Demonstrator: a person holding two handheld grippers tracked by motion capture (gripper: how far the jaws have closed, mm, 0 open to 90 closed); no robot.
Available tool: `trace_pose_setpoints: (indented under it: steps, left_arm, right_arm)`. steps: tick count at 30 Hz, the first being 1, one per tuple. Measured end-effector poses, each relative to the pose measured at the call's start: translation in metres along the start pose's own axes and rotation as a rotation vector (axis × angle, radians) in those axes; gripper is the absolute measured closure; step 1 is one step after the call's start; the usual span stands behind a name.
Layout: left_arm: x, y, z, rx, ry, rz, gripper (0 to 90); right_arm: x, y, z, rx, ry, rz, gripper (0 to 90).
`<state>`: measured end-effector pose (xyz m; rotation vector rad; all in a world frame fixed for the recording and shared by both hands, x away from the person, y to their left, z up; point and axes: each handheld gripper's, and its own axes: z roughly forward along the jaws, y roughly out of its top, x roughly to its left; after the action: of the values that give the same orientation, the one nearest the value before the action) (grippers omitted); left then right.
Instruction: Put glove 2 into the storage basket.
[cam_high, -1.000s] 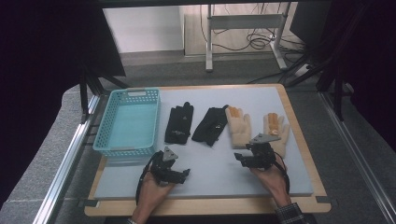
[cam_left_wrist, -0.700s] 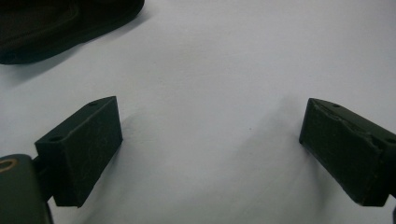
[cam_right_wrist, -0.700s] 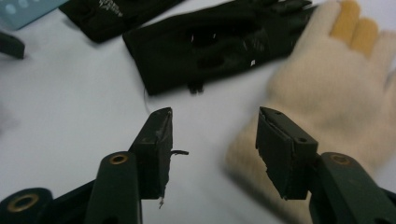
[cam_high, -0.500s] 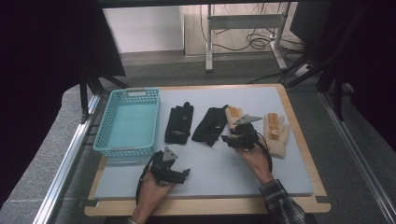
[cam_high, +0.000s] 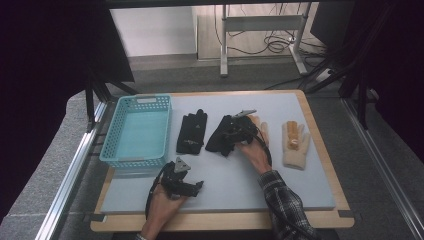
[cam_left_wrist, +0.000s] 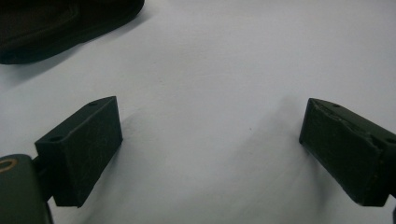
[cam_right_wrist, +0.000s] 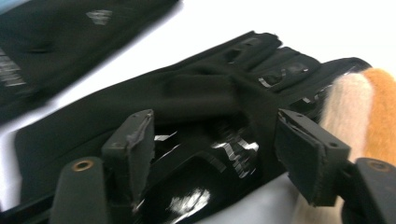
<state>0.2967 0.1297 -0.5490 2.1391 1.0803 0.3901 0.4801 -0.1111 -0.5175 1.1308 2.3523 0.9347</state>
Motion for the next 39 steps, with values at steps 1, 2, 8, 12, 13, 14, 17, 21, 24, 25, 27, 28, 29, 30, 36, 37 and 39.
trace_pose_setpoints:
  steps: [1, 2, 8, 12, 13, 14, 17, 21, 24, 25, 27, 28, 29, 30, 36, 37, 39]
  left_arm:
    - [0.000, 0.000, 0.000, -0.003, -0.002, -0.004, 5.9]
    - [0.000, 0.000, 0.000, -0.003, -0.002, -0.004, 5.9]
    - [0.000, 0.000, 0.000, -0.003, -0.001, -0.004, 5.9]
    - [0.000, 0.000, 0.000, -0.003, -0.002, -0.004, 5.9]
    - [0.000, 0.000, 0.000, -0.003, -0.002, -0.004, 5.9]
    - [0.000, 0.000, 0.000, -0.002, -0.002, -0.004, 6.0]
    - [0.000, 0.000, 0.000, -0.003, -0.003, -0.006, 6.0]
    - [0.000, 0.000, 0.000, 0.000, -0.002, -0.002, 5.9]
    - [0.000, 0.000, 0.000, 0.000, -0.003, -0.003, 5.9]
    - [0.000, 0.000, 0.000, 0.000, -0.003, -0.003, 5.9]
    - [0.000, 0.000, 0.000, 0.001, -0.002, -0.001, 6.0]
    - [0.000, 0.000, 0.000, 0.001, -0.002, 0.000, 6.0]
    - [0.000, 0.000, 0.000, 0.001, -0.002, -0.001, 6.0]
    - [0.000, 0.000, 0.000, 0.000, -0.002, -0.001, 6.0]
    - [0.000, 0.000, 0.000, -0.002, -0.006, -0.004, 6.0]
    - [0.002, -0.001, -0.001, -0.004, -0.017, -0.007, 5.8]
    - [0.003, -0.003, -0.004, 0.001, -0.015, -0.001, 5.7]
  right_arm:
    - [-0.001, 0.001, 0.005, 0.016, -0.012, 0.001, 27.6]
    - [-0.002, 0.002, 0.011, 0.040, -0.014, 0.003, 28.3]
    - [0.005, 0.006, 0.012, 0.050, 0.018, 0.006, 63.2]
    - [0.006, 0.006, 0.012, 0.049, 0.058, 0.008, 81.3]
    - [0.007, 0.007, 0.011, 0.052, 0.057, -0.002, 82.1]
    - [0.008, 0.008, 0.011, 0.052, 0.055, -0.017, 82.5]
    - [0.006, 0.012, 0.004, 0.019, 0.094, -0.014, 82.7]
    - [0.010, 0.021, -0.010, -0.015, 0.145, -0.043, 82.6]
    - [0.019, 0.027, -0.020, -0.034, 0.181, -0.072, 82.5]
    - [0.019, 0.027, -0.020, -0.034, 0.181, -0.072, 82.5]
    - [0.027, 0.030, -0.032, -0.045, 0.202, -0.115, 82.5]
    - [0.030, 0.031, -0.037, -0.047, 0.210, -0.128, 82.5]
    - [0.033, 0.032, -0.042, -0.056, 0.217, -0.134, 82.5]
    - [0.035, 0.032, -0.048, -0.065, 0.229, -0.138, 82.4]
    - [0.049, 0.022, -0.076, -0.078, 0.278, -0.184, 82.3]
    - [0.052, 0.012, -0.085, -0.078, 0.297, -0.196, 82.3]
    - [0.054, 0.000, -0.094, -0.079, 0.311, -0.204, 82.3]
